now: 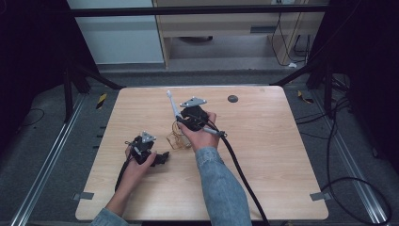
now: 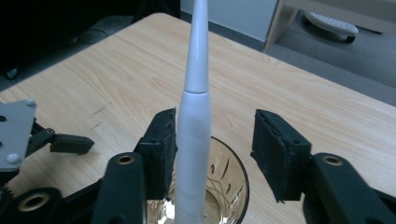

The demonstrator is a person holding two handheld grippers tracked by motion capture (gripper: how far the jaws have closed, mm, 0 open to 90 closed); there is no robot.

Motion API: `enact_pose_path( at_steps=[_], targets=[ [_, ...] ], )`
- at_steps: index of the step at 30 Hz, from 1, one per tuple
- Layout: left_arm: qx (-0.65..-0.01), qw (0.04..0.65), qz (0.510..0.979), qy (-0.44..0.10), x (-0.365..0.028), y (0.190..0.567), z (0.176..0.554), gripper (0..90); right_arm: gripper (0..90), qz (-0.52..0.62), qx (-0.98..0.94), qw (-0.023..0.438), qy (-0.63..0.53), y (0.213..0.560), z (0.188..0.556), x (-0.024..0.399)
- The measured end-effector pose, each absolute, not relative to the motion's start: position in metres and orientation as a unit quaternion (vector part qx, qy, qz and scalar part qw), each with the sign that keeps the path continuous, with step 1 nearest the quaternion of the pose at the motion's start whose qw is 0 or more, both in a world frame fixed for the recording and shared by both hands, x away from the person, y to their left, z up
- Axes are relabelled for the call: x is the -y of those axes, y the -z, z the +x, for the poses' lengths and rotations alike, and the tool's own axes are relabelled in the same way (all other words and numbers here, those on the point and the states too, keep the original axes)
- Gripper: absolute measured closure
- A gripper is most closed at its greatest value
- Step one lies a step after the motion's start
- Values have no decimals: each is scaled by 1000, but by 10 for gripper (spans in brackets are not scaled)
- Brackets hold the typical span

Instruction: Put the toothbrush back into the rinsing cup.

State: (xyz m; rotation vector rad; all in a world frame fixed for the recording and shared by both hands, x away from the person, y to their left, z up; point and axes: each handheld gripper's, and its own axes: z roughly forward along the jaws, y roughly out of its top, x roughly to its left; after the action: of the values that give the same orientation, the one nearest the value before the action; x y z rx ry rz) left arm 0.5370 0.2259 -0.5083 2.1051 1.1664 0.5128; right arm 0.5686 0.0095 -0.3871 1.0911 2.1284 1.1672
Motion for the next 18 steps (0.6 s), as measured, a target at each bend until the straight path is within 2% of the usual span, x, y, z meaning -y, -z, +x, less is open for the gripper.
enact_pose_path(
  at_steps=[6,13,18],
  targets=[
    [-446,334,807,-196,-226,508,537,0,380,392,-768,257,-436,381,567,-3],
    [-446,334,807,-196,-226,508,537,0,216,403,-754,259,-450,375,567,5],
    [-446,334,807,-196,-226,508,537,0,160,395,-742,275,-467,368,565,11]
  ],
)
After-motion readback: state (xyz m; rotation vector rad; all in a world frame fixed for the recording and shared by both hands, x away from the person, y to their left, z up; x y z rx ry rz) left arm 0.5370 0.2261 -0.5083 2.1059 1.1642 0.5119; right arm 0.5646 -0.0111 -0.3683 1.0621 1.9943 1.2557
